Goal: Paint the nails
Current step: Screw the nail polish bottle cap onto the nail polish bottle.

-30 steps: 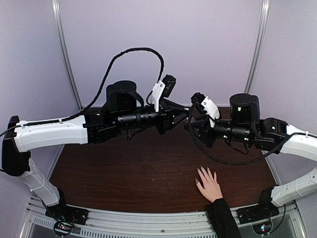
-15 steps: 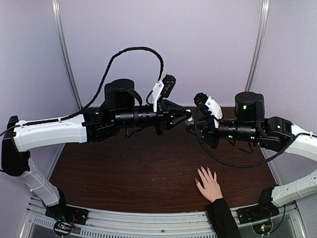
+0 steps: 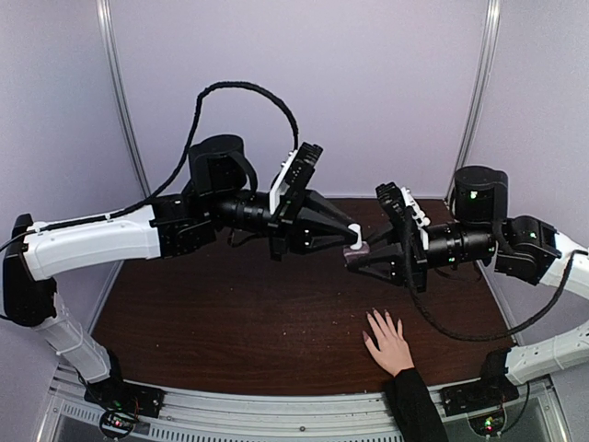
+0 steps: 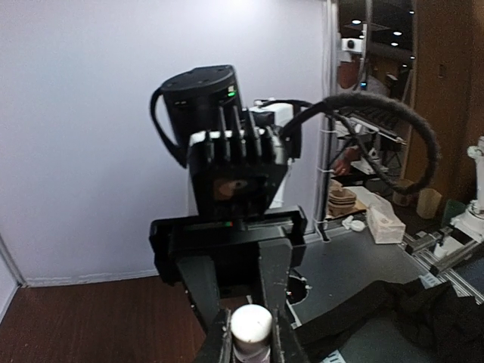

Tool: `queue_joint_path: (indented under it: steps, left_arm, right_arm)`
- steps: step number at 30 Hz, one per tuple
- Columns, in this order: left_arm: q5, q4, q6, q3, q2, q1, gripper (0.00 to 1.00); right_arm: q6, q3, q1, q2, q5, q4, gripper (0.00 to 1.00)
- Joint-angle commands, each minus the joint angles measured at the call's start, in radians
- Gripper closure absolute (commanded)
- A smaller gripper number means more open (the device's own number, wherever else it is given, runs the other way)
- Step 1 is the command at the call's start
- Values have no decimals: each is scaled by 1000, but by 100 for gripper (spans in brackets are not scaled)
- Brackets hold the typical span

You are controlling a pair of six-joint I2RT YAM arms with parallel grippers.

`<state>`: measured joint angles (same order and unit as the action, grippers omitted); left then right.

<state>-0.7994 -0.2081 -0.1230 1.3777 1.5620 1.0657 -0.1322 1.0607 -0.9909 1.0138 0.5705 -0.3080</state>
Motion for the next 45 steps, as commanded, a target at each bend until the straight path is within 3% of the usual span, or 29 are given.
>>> queue_joint_path:
  steps: [1,6,13,17,24,28,31,36,45]
  left_arm:
    - [-192,72,19,33,70,25,100]
    - [-204,51,7,23,57,15,97]
    - [-164,-102,-129,-31,9,-42,66]
    - [-13,-89,-133,-66,-55,-63,55]
    - [277,-58,-138,-149,-153,-77,45]
    - [422,-39,-168,-184,-191,-79,32]
    - [539,15,-171,-196,-216,-79,16]
    - [647,102,-183,-186,-197,-79,15]
    - [545,58,-232,-122,-83,-75,27]
  right_arm:
    - [-38,79,-6,20,203,121,100]
    - [-48,85,-6,20,212,109,100]
    - [-61,40,-6,-5,121,99,100]
    - [-56,5,-5,-16,47,108,100]
    - [16,-27,52,-21,-43,160,100]
    - [49,-30,92,-9,-133,160,100]
    - [64,-29,108,5,-199,154,100]
    - [78,-3,112,32,-336,85,100]
    - [116,-1,112,34,-422,48,100]
